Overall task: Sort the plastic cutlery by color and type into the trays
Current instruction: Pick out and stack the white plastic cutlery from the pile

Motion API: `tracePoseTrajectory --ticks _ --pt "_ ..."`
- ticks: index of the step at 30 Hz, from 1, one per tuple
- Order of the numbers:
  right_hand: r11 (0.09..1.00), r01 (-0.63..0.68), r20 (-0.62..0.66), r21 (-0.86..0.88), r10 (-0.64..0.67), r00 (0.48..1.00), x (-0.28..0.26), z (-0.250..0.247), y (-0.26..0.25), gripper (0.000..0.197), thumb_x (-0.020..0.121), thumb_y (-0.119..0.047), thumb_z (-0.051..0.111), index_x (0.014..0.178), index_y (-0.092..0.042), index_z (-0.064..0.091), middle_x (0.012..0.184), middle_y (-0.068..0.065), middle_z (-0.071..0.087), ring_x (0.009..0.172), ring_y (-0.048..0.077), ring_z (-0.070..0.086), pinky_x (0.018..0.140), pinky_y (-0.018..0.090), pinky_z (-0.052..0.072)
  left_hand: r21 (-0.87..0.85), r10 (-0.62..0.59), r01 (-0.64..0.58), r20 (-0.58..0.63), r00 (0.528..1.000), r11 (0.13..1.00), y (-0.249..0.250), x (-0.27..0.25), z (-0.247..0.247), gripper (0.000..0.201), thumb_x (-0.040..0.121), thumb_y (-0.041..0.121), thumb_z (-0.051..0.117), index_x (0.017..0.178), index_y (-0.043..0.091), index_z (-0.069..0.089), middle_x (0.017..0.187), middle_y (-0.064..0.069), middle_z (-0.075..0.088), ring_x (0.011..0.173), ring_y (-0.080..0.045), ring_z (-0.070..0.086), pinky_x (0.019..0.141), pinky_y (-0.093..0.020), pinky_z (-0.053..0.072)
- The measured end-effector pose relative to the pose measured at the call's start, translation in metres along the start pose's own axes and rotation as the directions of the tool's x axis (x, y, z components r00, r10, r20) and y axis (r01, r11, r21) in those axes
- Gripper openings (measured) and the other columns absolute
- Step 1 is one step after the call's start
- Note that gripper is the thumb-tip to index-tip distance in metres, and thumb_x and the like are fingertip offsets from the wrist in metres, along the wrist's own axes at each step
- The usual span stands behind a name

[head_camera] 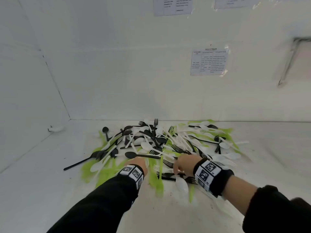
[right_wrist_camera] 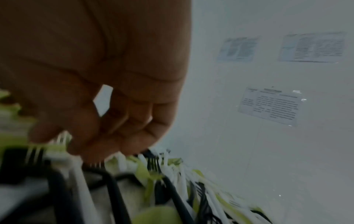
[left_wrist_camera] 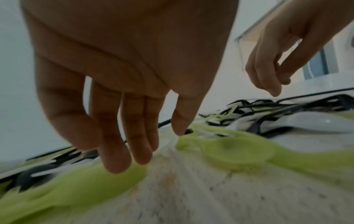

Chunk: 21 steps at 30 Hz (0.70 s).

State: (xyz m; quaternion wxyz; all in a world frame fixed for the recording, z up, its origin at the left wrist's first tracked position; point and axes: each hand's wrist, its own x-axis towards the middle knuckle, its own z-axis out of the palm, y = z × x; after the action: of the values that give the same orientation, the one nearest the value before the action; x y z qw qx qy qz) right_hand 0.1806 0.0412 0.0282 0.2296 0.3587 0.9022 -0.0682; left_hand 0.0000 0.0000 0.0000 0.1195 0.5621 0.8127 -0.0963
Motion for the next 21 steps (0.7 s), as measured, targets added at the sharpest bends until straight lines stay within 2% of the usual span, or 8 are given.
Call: tracePoseTrajectory --ticks 2,4,7,11,14,16,18,21 --pt "1.000 -0.001 0.047 -0.029 0.002 0.999 0.006 0.003 -0.001 0.040 0.089 -0.002 0.055 0.124 -0.021 0.058 0.128 0.009 0.050 0.115 0.029 0.053 0.086 0.035 0.047 -0.039 0.021 -0.019 0.049 0.999 0.999 -0.003 0.006 0.006 0.036 0.096 0.019 0.040 0.129 0.007 0.049 0.136 -0.011 0.050 0.124 -0.026 0.050 0.100 -0.033 0.041" --pt "0.994 0.026 0.070 -0.102 -0.019 0.997 0.010 0.009 -0.003 0.038 0.091 -0.004 0.051 0.123 -0.023 0.058 0.128 0.010 0.048 0.115 0.030 0.052 0.072 0.031 0.044 -0.051 0.041 -0.038 0.071 0.997 0.998 -0.004 0.011 0.008 0.035 0.097 0.015 0.040 0.130 0.005 0.049 0.137 -0.012 0.048 0.127 -0.027 0.047 0.103 -0.032 0.038" --pt "0.983 0.031 0.039 -0.178 -0.025 0.999 0.016 0.014 -0.006 0.033 0.094 -0.007 0.048 0.123 -0.023 0.054 0.127 0.009 0.047 0.110 0.032 0.054 0.052 0.023 0.030 -0.083 0.053 -0.047 0.065 0.996 0.995 -0.005 0.020 0.009 0.037 0.097 0.014 0.040 0.132 0.004 0.046 0.139 -0.012 0.046 0.129 -0.026 0.044 0.104 -0.030 0.036" --pt "0.970 0.037 -0.031 -0.239 -0.045 0.998 0.026 0.020 -0.006 0.035 0.095 -0.009 0.046 0.124 -0.027 0.051 0.124 0.008 0.047 0.105 0.032 0.056 0.064 0.032 0.037 -0.175 0.033 -0.019 0.080 0.996 0.984 -0.015 0.025 0.004 0.037 0.096 0.017 0.043 0.130 0.002 0.045 0.136 -0.013 0.049 0.123 -0.025 0.051 0.100 -0.029 0.043" --pt "0.968 0.058 -0.058 -0.245 -0.074 0.996 0.032 0.020 -0.004 0.032 0.095 -0.016 0.047 0.124 -0.029 0.052 0.123 0.007 0.047 0.105 0.031 0.056 0.068 0.032 0.039 -0.298 0.056 -0.033 0.068 0.996 0.954 -0.023 0.025 0.000 0.034 0.097 0.017 0.043 0.126 -0.001 0.046 0.127 -0.018 0.054 0.113 -0.030 0.059 0.092 -0.034 0.049" --pt "0.962 0.089 -0.061 -0.259 -0.108 0.992 0.035 0.018 -0.004 0.033 0.094 -0.019 0.049 0.125 -0.029 0.052 0.124 0.007 0.047 0.108 0.031 0.055 0.069 0.032 0.039 -0.376 0.086 -0.058 0.058 0.995 0.925 -0.027 0.021 -0.004 0.033 0.099 0.018 0.039 0.126 -0.001 0.039 0.126 -0.022 0.052 0.114 -0.034 0.056 0.090 -0.037 0.047" --pt "0.958 0.104 -0.064 -0.267 -0.125 0.990 0.038 0.018 -0.004 0.034 0.093 -0.021 0.051 0.126 -0.027 0.052 0.124 0.007 0.046 0.109 0.031 0.054 0.070 0.032 0.038 -0.391 0.116 -0.110 -0.009 0.993 0.914 -0.030 0.021 -0.006 0.033 0.102 0.020 0.032 0.127 0.000 0.036 0.126 -0.022 0.051 0.115 -0.034 0.053 0.089 -0.035 0.043" --pt "0.963 0.112 -0.058 -0.246 -0.130 0.990 0.040 0.018 -0.003 0.036 0.091 -0.021 0.052 0.127 -0.028 0.051 0.124 0.007 0.046 0.109 0.031 0.054 0.069 0.031 0.037 -0.402 0.104 -0.132 -0.090 0.990 0.906 -0.030 0.021 -0.009 0.037 0.102 0.024 0.028 0.121 -0.002 0.046 0.123 -0.020 0.054 0.113 -0.031 0.052 0.089 -0.032 0.040"
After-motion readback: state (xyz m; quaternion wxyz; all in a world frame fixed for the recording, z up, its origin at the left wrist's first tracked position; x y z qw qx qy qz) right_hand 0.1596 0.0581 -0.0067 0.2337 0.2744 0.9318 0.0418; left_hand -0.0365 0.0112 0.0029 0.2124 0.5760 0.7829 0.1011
